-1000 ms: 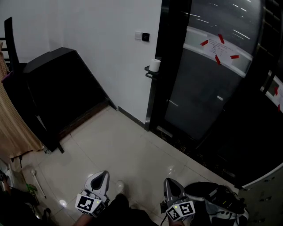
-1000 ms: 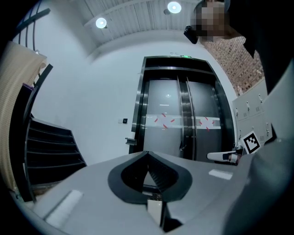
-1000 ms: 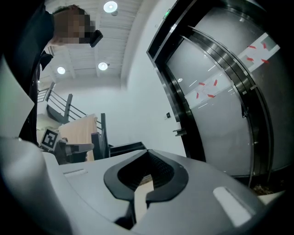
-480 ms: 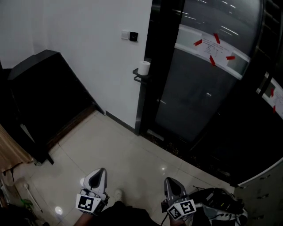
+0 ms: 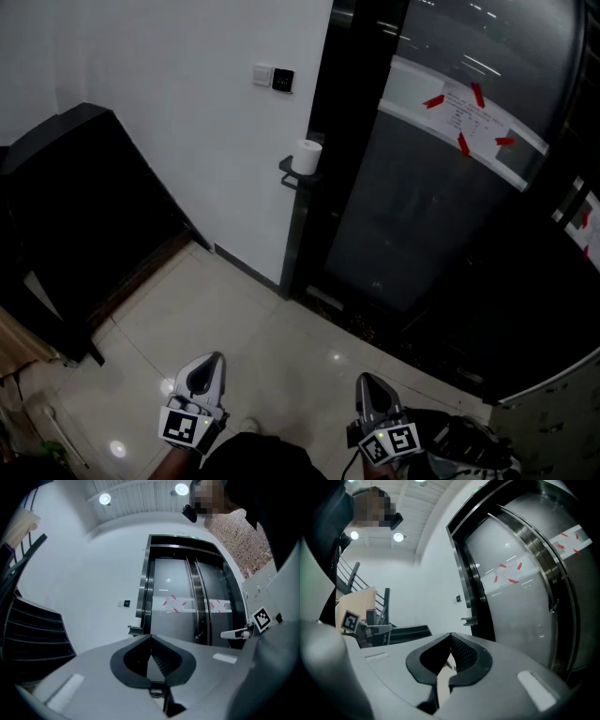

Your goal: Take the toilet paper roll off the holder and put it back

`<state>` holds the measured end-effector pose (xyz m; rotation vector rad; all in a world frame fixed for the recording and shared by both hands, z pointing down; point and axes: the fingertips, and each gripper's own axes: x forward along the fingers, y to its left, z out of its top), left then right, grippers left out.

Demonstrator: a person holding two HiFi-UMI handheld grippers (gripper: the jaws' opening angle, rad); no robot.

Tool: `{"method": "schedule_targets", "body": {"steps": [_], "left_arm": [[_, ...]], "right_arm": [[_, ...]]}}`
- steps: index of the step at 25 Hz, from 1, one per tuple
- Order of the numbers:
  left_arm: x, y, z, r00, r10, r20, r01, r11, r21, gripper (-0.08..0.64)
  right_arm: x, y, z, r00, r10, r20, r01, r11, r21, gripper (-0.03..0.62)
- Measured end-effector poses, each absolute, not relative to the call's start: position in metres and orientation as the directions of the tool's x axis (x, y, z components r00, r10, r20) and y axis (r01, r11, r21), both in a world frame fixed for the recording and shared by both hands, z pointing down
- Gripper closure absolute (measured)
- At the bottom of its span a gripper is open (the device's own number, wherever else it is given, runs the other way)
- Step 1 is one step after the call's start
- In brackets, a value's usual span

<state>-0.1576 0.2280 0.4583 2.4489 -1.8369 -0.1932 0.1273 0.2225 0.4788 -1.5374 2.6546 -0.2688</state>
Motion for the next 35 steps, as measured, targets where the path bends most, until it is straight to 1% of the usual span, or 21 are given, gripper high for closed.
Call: {"method": "schedule_targets", "body": {"steps": [5, 8, 13, 19, 25, 28, 35], "left_arm": [[-0.169, 0.185, 0.459, 0.321, -0.946, -0.051, -0.936, -0.325, 0.133, 0.558], [-0.175, 0.164, 0.454, 0.340, -0.938, -0.071, -0.929, -0.347, 0.130, 0.558], [-0.187, 0.140, 0.454, 0.323, -0.942, -0.095, -0.932, -0.334, 0.144, 0.558], [-0.183, 0.105, 0.468, 0.341, -0.939, -0.049, -0.930, -0.344, 0.128, 0.558], [-0.170, 0.057, 0.474, 0.284, -0.958, -0.035, -0.955, -0.286, 0.081, 0.558], [-0.161, 0.025, 0.475, 0.271, -0.962, -0.039, -0.961, -0.273, 0.047, 0.558], [-0.126, -0.053, 0.454, 0.228, -0.972, -0.063, -0.972, -0.231, 0.047, 0.558]], "right_arm": [[0.096, 0.186, 0.476, -0.523, -0.851, 0.042, -0.847, 0.514, -0.135, 0.578], [0.077, 0.169, 0.472, -0.546, -0.837, 0.043, -0.835, 0.539, -0.112, 0.578], [0.062, 0.147, 0.476, -0.574, -0.816, 0.069, -0.818, 0.568, -0.093, 0.578], [0.061, 0.102, 0.480, -0.573, -0.818, 0.052, -0.818, 0.567, -0.103, 0.578], [0.059, 0.038, 0.487, -0.627, -0.779, 0.021, -0.775, 0.621, -0.116, 0.578], [0.065, -0.004, 0.484, -0.651, -0.759, 0.007, -0.754, 0.646, -0.117, 0.578], [0.091, -0.092, 0.467, -0.688, -0.725, -0.039, -0.719, 0.688, -0.101, 0.578]]}}
